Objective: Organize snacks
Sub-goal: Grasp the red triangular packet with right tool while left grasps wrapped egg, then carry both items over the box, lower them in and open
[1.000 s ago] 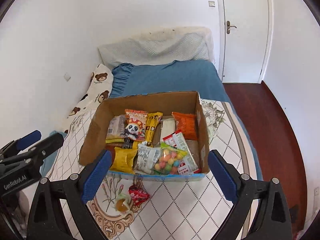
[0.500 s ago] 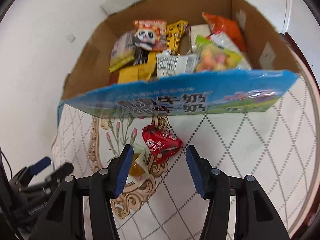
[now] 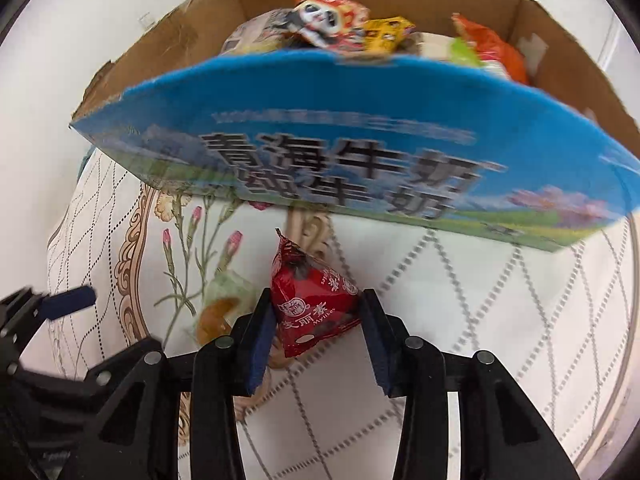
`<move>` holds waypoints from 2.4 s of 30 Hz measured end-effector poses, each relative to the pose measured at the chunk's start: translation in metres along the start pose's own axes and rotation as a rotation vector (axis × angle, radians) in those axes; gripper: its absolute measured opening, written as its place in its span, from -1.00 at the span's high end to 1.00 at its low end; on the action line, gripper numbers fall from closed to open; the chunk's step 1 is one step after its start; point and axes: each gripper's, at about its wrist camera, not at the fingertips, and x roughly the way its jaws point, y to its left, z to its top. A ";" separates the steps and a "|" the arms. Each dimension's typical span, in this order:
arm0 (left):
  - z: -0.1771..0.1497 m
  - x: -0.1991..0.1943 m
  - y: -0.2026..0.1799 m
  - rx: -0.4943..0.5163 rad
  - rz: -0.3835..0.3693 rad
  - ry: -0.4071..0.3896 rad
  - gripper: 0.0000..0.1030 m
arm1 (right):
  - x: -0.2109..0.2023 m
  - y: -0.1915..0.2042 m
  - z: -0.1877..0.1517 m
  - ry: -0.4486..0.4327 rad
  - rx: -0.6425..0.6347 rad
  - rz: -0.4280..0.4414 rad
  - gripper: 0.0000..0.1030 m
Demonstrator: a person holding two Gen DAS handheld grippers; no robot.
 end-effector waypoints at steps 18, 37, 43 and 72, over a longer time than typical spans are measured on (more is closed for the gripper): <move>0.032 0.059 -0.048 0.100 -0.144 0.163 0.10 | -0.025 -0.067 -0.036 0.026 0.180 0.011 0.13; -0.033 0.000 -0.003 -0.021 -0.212 0.139 0.39 | -0.063 -0.038 -0.055 -0.002 0.139 0.149 0.14; -0.001 -0.034 -0.014 0.045 -0.236 0.065 0.51 | -0.098 -0.039 -0.039 -0.067 0.112 0.166 0.14; -0.044 0.055 0.001 -0.042 -0.323 0.376 -0.28 | -0.087 -0.056 -0.049 -0.030 0.178 0.185 0.14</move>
